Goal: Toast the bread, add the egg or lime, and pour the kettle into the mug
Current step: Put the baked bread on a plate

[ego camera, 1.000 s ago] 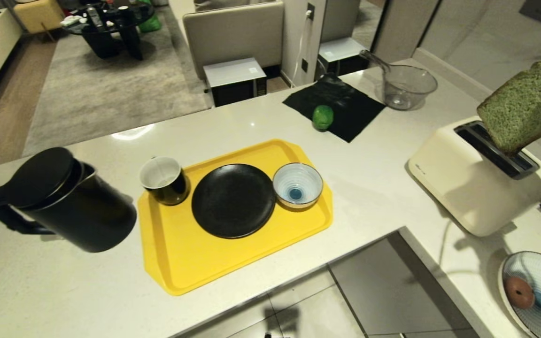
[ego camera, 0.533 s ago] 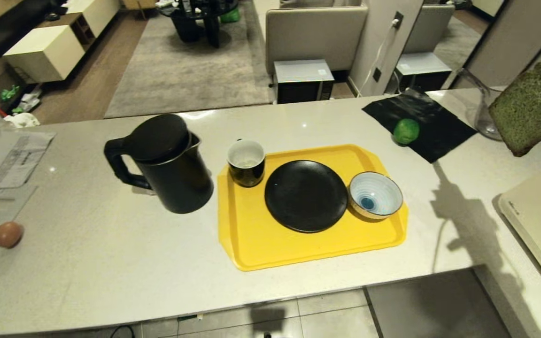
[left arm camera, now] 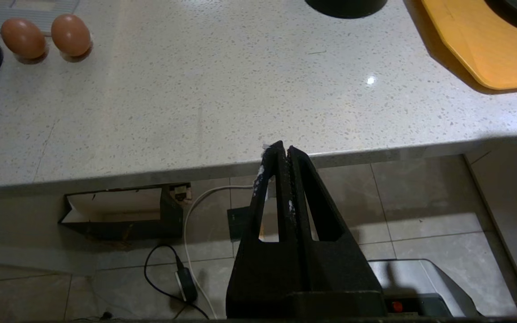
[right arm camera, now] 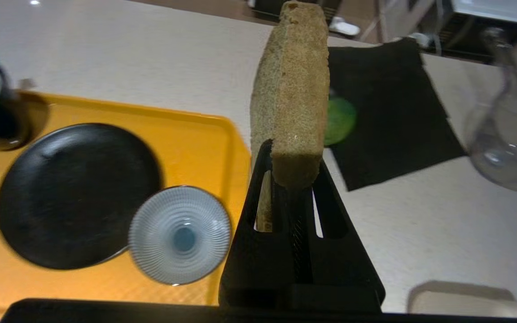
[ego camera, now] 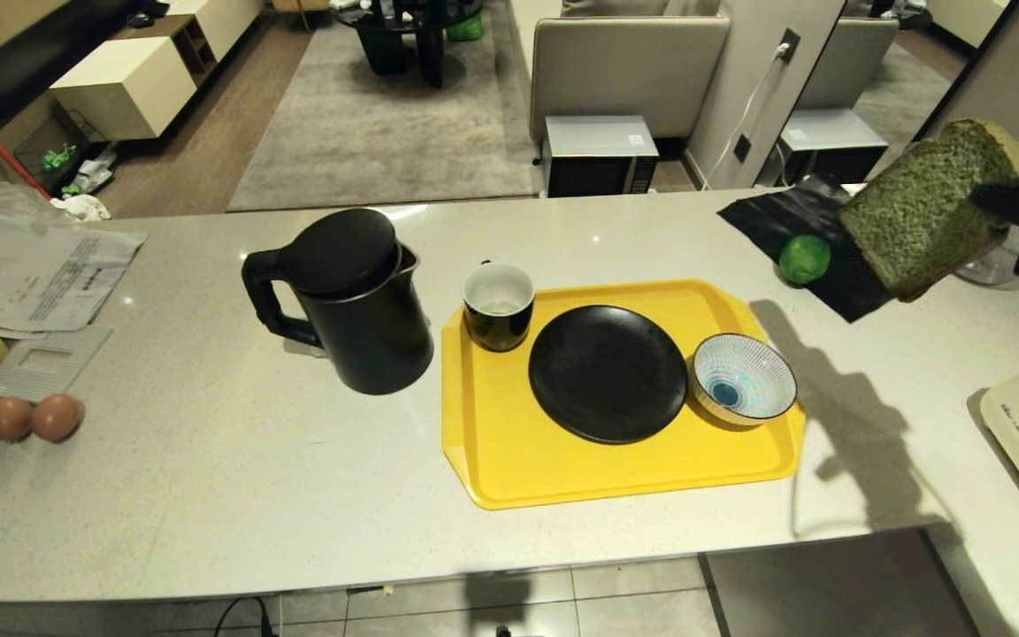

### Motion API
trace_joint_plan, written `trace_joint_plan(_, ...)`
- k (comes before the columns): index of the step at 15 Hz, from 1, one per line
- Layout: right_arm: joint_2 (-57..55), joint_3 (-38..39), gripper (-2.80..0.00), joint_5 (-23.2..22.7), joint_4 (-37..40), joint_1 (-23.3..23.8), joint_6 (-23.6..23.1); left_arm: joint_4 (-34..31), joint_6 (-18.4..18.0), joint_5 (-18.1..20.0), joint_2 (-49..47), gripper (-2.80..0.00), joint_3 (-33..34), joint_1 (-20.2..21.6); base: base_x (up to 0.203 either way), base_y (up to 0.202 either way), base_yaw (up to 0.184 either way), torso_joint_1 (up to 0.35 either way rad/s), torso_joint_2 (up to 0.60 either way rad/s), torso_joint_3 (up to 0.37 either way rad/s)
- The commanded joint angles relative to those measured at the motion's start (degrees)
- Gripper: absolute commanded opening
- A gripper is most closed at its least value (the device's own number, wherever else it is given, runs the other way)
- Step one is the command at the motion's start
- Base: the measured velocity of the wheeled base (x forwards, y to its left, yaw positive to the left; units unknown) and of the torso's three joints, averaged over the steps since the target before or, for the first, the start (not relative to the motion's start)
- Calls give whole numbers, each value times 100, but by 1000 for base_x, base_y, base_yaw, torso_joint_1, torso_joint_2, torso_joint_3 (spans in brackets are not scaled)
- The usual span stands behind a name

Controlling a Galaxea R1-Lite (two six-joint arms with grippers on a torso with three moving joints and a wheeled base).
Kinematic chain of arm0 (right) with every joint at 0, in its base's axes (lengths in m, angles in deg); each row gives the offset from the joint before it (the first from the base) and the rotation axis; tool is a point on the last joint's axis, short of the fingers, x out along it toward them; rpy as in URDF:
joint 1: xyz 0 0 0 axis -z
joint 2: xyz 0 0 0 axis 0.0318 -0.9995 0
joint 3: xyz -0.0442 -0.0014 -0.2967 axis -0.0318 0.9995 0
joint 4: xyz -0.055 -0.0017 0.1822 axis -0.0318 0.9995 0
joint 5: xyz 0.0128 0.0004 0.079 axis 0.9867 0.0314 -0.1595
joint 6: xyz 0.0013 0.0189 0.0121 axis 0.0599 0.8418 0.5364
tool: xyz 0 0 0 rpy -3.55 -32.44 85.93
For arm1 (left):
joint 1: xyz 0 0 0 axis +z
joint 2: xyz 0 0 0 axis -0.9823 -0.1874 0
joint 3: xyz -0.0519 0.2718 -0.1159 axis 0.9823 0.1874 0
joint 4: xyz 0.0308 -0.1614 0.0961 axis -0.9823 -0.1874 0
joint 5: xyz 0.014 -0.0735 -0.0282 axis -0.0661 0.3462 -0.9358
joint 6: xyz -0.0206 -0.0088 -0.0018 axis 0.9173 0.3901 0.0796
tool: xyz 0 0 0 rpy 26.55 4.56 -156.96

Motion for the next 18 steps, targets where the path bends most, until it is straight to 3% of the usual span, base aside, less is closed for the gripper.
trace_joint_plan(1,-6,117,-280,-121,-7,-505,-23,-4,-2,-3,4,-280,0,5,0,0,0,0,0,0)
trace_joint_plan(5,-41,341,-280,-103,50,-1753,-61,5,-12,6,4,-280,0,5,0,0,0,0,0,0)
trace_joint_plan(10,-174,540,-280,290,686,-3159,-64,5,-2,-3,4,-280,0,5,0,0,0,0,0,0)
trace_joint_plan(14,-854,517,-280,803,442,-3575,-79,5,-11,6,4,-280,0,5,0,0,0,0,0,0)
trace_joint_plan(16,-1285,471,-280,1242,-326,-3734,-242,5,-20,6,4,-280,0,5,0,0,0,0,0,0)
trace_joint_plan(18,-1680,458,-280,1408,-1085,-3784,-741,5,-20,6,4,-280,0,5,0,0,0,0,0,0)
